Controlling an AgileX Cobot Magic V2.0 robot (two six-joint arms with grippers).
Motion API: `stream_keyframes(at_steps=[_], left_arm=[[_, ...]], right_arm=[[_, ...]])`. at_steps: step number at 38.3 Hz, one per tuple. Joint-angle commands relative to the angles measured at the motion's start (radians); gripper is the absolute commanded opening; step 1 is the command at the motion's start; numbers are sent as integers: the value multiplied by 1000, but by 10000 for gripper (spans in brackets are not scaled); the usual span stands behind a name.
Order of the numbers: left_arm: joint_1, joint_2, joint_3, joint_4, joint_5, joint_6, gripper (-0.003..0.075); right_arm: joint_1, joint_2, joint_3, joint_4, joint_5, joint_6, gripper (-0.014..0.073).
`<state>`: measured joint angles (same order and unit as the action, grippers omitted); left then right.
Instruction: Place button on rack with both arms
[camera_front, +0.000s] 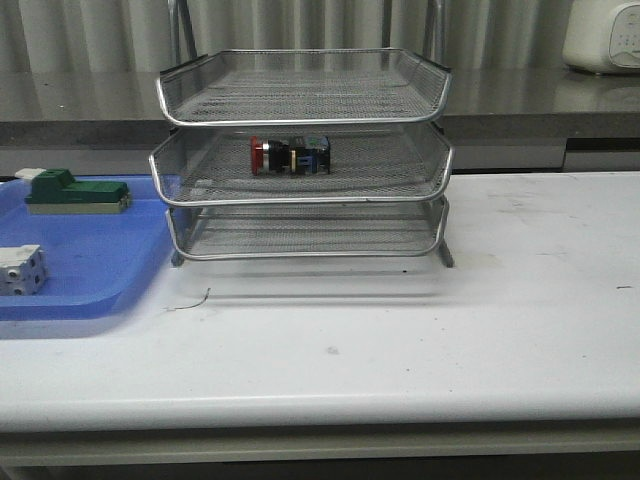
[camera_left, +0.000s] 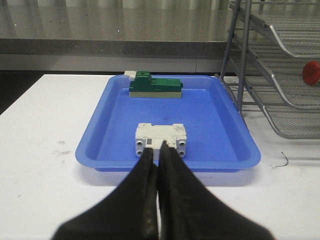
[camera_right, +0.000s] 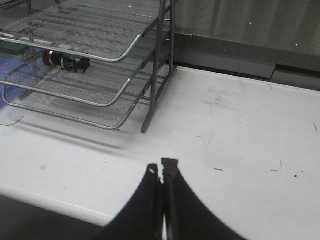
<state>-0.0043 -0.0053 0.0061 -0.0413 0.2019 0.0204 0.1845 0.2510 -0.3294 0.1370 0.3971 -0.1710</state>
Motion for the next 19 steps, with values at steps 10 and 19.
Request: stream_keyframes(at_steps=[10,19], left_arm=[[1,-22,11,-1,-76,-13,-19],[1,-22,11,-1,-76,-13,-19]], right_arm=[[-89,-186,242,-3,-274,5,-60],[-207,-277,357,31,-282,63,-60]])
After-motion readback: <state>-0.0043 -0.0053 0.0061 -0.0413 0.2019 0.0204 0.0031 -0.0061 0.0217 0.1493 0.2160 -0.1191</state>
